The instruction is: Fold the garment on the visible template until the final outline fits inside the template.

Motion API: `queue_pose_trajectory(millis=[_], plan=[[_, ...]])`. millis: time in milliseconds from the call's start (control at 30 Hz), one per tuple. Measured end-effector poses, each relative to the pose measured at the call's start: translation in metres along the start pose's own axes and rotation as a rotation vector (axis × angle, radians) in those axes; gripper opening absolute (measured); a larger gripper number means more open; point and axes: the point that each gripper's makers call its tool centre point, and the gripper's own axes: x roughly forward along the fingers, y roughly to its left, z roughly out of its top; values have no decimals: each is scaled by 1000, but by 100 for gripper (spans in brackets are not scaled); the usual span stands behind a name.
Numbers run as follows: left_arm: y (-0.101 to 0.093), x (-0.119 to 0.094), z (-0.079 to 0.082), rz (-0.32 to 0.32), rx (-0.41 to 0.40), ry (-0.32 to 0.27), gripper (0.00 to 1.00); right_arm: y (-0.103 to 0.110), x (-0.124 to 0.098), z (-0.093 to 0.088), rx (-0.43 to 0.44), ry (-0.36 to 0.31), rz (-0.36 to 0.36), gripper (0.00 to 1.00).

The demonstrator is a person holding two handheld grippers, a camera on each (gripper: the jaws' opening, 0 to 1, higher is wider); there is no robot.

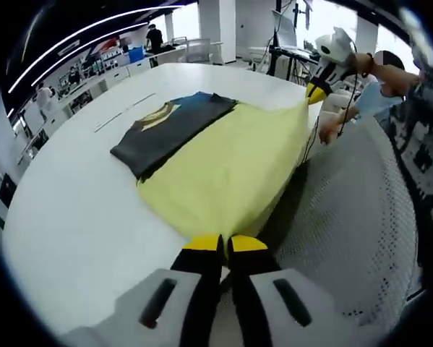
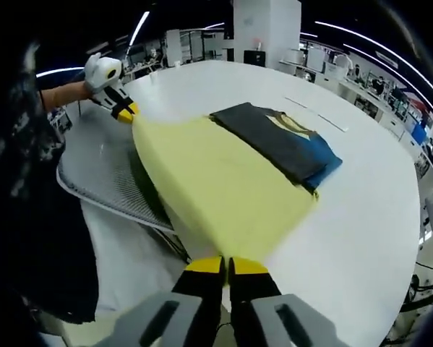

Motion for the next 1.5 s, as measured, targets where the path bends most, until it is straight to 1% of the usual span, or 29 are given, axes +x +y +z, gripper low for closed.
queue_pose_trajectory(millis=[67, 200, 267, 367, 467, 533, 733, 800, 867, 933, 1033, 1133, 1267, 1300, 1367, 1500], plan=[[7, -4, 11, 21, 0, -13, 0, -2, -3, 4, -10, 3, -1, 0], [15, -12, 24, 39, 16, -24, 0, -4, -10, 11, -40, 5, 1, 0], [21, -15, 33, 56, 22, -39, 0, -9, -14, 17, -46, -7, -4, 0], [31, -18, 45, 85, 8, -62, 0, -18, -19, 30, -62, -30, -29, 0], [38, -18, 54, 101, 10, -72, 0, -27, -22, 41, -82, -44, -59, 0], [46, -20, 61, 125, 20, -88, 0, -35, -23, 48, -81, -63, -76, 0], [68, -20, 78, 193, 44, -109, 0, -54, -26, 71, -98, -108, -129, 0], [74, -19, 83, 219, 52, -111, 0, -59, -26, 75, -95, -115, -137, 0], [79, -16, 89, 237, 58, -114, 0, -69, -25, 81, -99, -121, -161, 0], [83, -13, 92, 249, 56, -119, 0, -74, -25, 84, -96, -122, -168, 0], [94, -11, 101, 293, 63, -132, 0, -84, -24, 90, -86, -136, -183, 0], [101, -8, 107, 325, 74, -134, 0, -91, -22, 97, -91, -144, -197, 0], [115, -4, 114, 397, 106, -122, 0, -102, -21, 110, -79, -174, -223, 0], [116, -3, 116, 407, 108, -123, 0, -105, -21, 112, -74, -181, -234, 0], [121, -1, 120, 428, 100, -129, 0, -111, -20, 117, -74, -190, -251, 0], [134, 1, 126, 449, 70, -144, 0, -123, -16, 126, -67, -205, -275, 0]])
